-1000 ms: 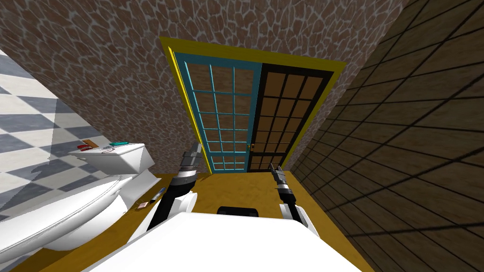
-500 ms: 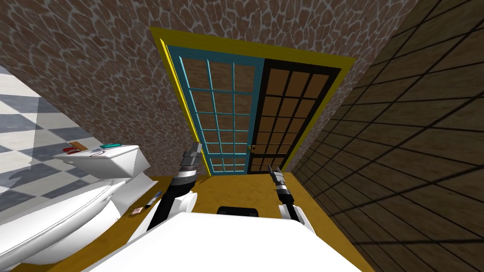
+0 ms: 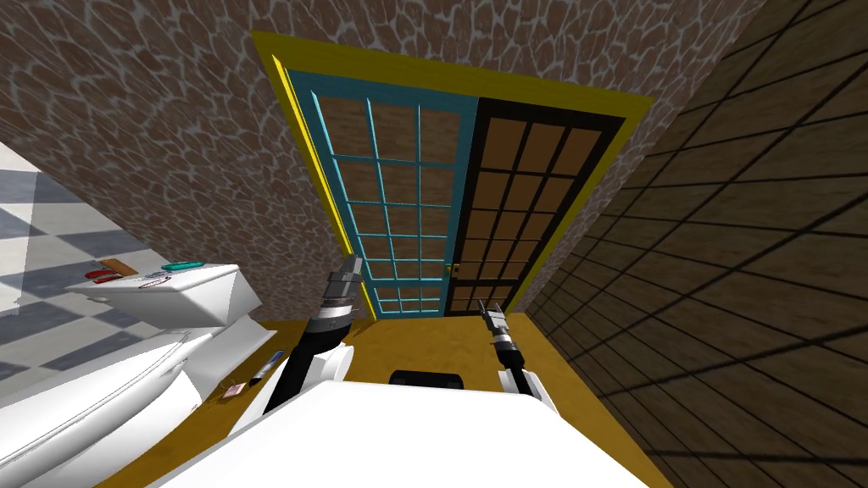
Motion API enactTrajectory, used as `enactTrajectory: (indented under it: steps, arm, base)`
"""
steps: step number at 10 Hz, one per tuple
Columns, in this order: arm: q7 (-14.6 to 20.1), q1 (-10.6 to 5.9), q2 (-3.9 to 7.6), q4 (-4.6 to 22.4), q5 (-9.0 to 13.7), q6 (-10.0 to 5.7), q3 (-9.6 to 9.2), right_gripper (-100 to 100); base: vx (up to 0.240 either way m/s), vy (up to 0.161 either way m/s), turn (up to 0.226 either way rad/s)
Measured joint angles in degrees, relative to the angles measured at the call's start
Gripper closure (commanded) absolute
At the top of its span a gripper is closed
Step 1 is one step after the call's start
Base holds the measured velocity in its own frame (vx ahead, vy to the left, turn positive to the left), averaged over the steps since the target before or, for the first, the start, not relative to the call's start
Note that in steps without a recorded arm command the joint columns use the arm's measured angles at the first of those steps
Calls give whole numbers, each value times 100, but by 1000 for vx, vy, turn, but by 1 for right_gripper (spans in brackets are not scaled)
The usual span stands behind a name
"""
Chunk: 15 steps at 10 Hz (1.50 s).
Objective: Pull the door open
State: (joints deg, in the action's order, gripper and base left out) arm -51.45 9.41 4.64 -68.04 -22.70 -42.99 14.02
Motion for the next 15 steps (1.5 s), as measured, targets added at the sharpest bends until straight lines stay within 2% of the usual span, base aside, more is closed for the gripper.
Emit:
enactTrajectory:
  steps: [5,12,14,15]
  arm:
    - [-431,-261,-59,657,-249,-185,130,-100]
    - [-1056,-653,-200,1582,-623,-424,312,-100]
    - [-1292,-812,-271,1972,-725,-558,391,-100]
    - [-1396,-853,-324,2062,-799,-586,406,-100]
  base:
    - [97,9,-5]
    - [127,12,-5]
    - [176,3,-5]
    - [196,-26,-3]
